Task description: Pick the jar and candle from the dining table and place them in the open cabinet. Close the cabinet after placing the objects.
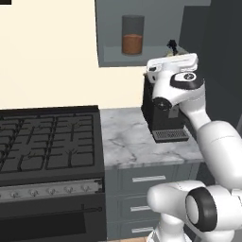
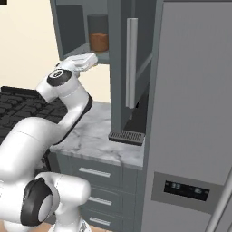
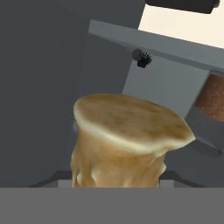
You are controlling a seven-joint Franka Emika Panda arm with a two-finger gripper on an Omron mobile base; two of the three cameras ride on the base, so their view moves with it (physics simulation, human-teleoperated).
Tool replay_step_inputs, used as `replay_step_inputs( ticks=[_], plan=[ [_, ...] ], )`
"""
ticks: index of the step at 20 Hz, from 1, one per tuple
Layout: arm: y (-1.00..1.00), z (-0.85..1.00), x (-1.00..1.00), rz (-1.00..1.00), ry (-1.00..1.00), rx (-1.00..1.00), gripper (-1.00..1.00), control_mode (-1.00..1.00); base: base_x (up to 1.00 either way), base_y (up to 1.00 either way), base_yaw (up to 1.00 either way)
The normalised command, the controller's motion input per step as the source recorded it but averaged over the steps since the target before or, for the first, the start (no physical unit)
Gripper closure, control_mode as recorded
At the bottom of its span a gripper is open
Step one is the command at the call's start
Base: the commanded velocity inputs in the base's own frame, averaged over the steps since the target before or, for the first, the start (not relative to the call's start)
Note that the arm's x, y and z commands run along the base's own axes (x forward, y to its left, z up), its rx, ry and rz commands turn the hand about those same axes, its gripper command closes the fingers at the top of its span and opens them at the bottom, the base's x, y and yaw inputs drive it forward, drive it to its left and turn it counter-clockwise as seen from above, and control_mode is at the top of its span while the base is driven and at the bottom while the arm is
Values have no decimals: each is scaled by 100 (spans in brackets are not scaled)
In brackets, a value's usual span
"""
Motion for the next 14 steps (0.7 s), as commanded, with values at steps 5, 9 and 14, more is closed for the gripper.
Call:
replay_step_inputs(
  ticks=[5, 9, 14],
  plan=[
    [-19, -18, 10, 0, 0, 0, 100, -100, 0, 0, 0],
    [-19, -1, 31, 0, 0, 0, 100, -100, 0, 0, 0],
    [-11, 0, 35, 0, 0, 0, 100, -100, 0, 0, 0]
  ],
)
